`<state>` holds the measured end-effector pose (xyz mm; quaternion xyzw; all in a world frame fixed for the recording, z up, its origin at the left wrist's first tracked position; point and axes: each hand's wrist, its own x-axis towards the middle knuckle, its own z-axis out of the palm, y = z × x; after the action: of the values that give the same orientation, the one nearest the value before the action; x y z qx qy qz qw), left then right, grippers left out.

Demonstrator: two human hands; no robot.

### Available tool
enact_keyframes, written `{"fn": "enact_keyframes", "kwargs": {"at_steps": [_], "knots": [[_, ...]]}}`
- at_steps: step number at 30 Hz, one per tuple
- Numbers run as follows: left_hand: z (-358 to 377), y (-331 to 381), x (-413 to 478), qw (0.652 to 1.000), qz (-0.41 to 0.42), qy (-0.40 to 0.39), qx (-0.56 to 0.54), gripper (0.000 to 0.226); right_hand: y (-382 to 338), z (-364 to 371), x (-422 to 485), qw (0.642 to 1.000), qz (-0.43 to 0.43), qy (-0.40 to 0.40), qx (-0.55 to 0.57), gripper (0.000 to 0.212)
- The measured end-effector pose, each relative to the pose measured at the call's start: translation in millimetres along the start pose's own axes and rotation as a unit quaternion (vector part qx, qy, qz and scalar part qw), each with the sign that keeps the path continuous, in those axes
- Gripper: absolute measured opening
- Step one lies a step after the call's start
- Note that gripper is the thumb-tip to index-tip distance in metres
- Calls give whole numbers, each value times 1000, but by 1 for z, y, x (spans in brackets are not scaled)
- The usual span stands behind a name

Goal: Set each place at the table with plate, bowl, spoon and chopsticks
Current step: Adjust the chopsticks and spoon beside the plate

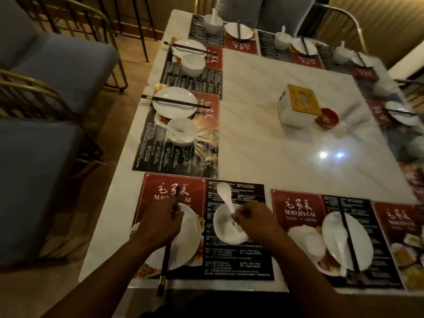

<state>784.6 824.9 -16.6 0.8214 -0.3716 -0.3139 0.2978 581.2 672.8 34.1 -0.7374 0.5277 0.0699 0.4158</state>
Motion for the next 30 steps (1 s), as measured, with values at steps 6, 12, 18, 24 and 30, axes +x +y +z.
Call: {"fn": "enact_keyframes", "kwargs": {"at_steps": [6, 12, 18, 24, 30], "knots": [[0, 1, 6, 997, 53, -41, 24, 38, 33, 32, -54, 992, 79, 2, 103, 21], [-9, -9, 8, 997, 62, -48, 29, 37, 43, 57, -53, 976, 125, 70, 163, 7], [-18, -18, 8, 997, 63, -36, 20, 29, 47, 65, -45, 961, 160, 110, 198, 9], [-21, -19, 4, 998, 59, -34, 4, 33, 51, 64, -40, 955, 162, 134, 210, 15], [-21, -22, 4, 998, 50, -35, 4, 32, 60, 62, -31, 949, 164, 172, 209, 13]]}}
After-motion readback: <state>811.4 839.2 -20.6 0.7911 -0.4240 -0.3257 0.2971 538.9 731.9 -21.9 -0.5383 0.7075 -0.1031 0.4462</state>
